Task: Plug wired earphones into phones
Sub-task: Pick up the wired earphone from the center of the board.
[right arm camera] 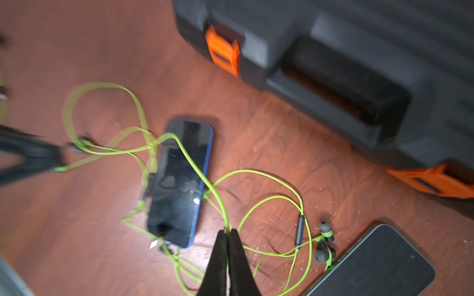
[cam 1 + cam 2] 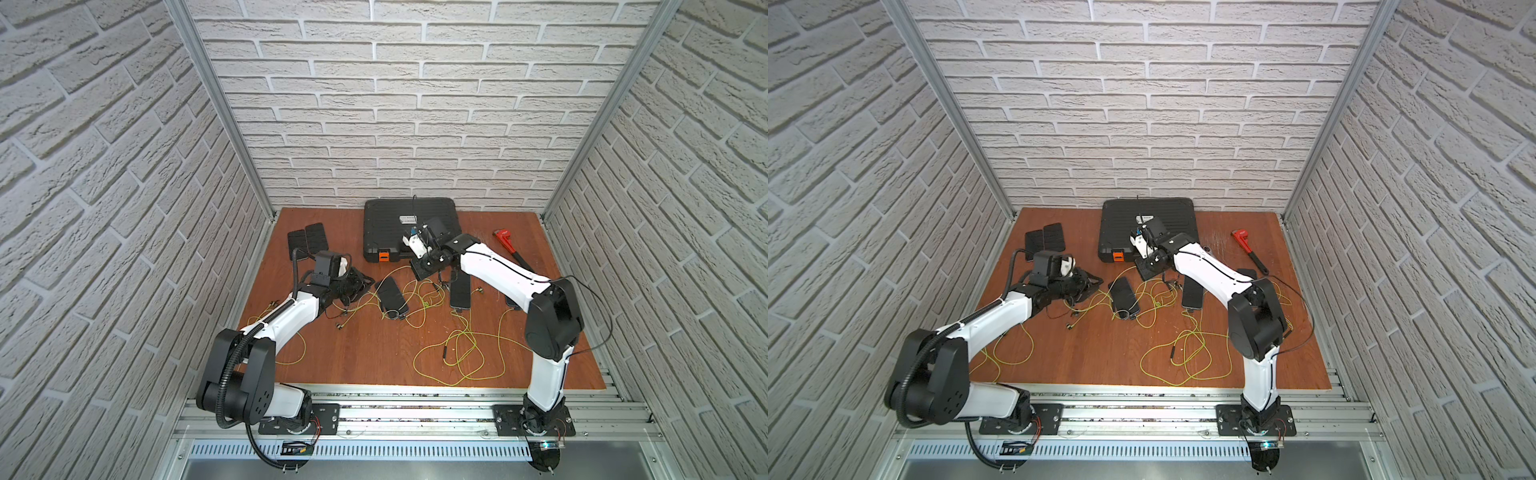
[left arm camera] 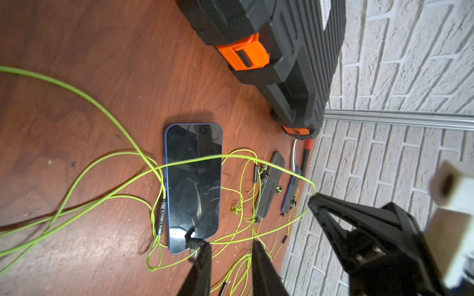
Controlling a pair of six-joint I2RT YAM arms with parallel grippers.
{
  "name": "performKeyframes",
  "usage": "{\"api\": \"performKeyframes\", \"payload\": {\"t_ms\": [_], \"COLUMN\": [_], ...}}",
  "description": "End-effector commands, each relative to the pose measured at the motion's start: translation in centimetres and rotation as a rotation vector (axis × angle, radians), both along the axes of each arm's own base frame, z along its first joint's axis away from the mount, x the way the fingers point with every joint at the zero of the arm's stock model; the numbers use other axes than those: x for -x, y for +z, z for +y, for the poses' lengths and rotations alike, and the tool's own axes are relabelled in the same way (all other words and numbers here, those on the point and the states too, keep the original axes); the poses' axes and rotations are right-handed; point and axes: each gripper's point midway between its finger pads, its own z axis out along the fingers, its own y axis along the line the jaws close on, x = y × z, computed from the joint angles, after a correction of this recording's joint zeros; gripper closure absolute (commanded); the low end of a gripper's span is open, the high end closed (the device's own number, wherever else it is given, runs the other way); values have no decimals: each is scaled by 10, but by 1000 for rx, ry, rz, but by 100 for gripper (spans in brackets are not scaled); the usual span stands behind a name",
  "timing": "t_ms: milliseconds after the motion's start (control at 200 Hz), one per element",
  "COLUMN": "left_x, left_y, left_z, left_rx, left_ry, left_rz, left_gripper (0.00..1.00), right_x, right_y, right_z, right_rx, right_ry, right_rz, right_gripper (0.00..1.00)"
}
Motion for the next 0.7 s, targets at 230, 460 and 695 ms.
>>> {"api": "performKeyframes", "payload": {"t_ms": [230, 460, 695], "left_x": [-22, -28, -35], "left_y": [41, 48, 43], "left_z": [-24, -31, -35], "left_rx": [230, 357, 498], "left_ry": [-29, 6, 51], "left_rz": [-210, -272, -320], "left_gripper": [52, 44, 36], "right_x": [6, 3, -6], "right_y": [69, 93, 110], "right_z": [30, 42, 56], "right_rx": [-350, -525, -703], "right_ry": [-11, -17, -51], "right_rz": [12, 0, -3], "right_gripper": [94, 94, 94]}}
